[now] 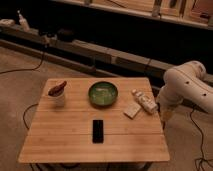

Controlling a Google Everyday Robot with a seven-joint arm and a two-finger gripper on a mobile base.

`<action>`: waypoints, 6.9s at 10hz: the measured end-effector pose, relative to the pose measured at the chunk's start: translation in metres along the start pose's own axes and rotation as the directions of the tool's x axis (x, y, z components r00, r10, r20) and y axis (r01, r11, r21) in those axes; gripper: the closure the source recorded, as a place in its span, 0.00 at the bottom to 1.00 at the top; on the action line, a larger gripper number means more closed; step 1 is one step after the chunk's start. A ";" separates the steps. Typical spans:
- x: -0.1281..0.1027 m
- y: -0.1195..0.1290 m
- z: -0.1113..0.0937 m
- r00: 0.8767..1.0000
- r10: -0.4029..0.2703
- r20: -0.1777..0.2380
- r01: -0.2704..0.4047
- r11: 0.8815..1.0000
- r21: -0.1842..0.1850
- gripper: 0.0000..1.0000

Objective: Move the arm in a circular motion

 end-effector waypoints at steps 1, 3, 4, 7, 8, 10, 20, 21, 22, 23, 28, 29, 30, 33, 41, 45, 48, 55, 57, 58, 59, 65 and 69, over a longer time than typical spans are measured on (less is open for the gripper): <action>0.001 -0.007 0.004 1.000 -0.006 0.002 0.006 1.000 -0.006 0.35; -0.012 -0.052 0.015 0.998 -0.041 0.042 0.041 0.999 0.006 0.35; -0.022 -0.074 0.018 0.996 -0.058 0.065 0.057 0.998 0.017 0.35; -0.074 -0.138 0.018 0.978 -0.151 0.143 0.144 0.988 0.062 0.35; -0.090 -0.148 0.017 0.971 -0.186 0.152 0.177 0.982 0.072 0.35; -0.133 -0.155 0.019 0.946 -0.281 0.162 0.270 0.959 0.090 0.35; -0.228 0.051 0.025 0.630 -0.726 0.277 0.751 0.660 0.021 0.35; -0.196 0.057 0.032 0.670 -0.687 0.282 0.722 0.691 -0.032 0.35; -0.153 0.058 0.038 0.730 -0.632 0.260 0.670 0.738 -0.088 0.35; -0.102 0.058 0.043 0.804 -0.556 0.213 0.588 0.797 -0.138 0.35; -0.002 -0.004 0.042 0.946 -0.312 0.086 0.320 0.943 -0.091 0.35; 0.000 -0.033 0.042 0.960 -0.260 0.101 0.266 0.963 -0.050 0.35; 0.001 -0.056 0.044 0.968 -0.218 0.122 0.223 0.975 -0.026 0.35; 0.007 -0.127 0.059 0.981 -0.109 0.158 0.111 0.994 -0.006 0.35; -0.192 -0.179 0.075 0.880 -0.470 0.064 0.466 0.882 0.070 0.35; -0.292 -0.049 0.055 0.670 -0.721 0.177 0.717 0.690 0.100 0.35; -0.259 0.049 0.060 0.592 -0.760 0.270 0.790 0.613 -0.006 0.35; 0.000 0.020 0.059 0.948 -0.312 0.063 0.317 0.944 -0.090 0.35; 0.030 -0.029 0.059 0.977 -0.208 0.050 0.209 0.977 -0.036 0.35; 0.029 -0.064 0.066 0.983 -0.174 0.062 0.175 0.985 -0.011 0.35; 0.014 -0.098 0.074 0.983 -0.168 0.077 0.168 0.986 0.006 0.35; -0.144 -0.177 0.089 0.909 -0.412 0.063 0.407 0.910 0.075 0.35; -0.240 -0.095 0.073 0.778 -0.620 0.104 0.612 0.785 0.095 0.35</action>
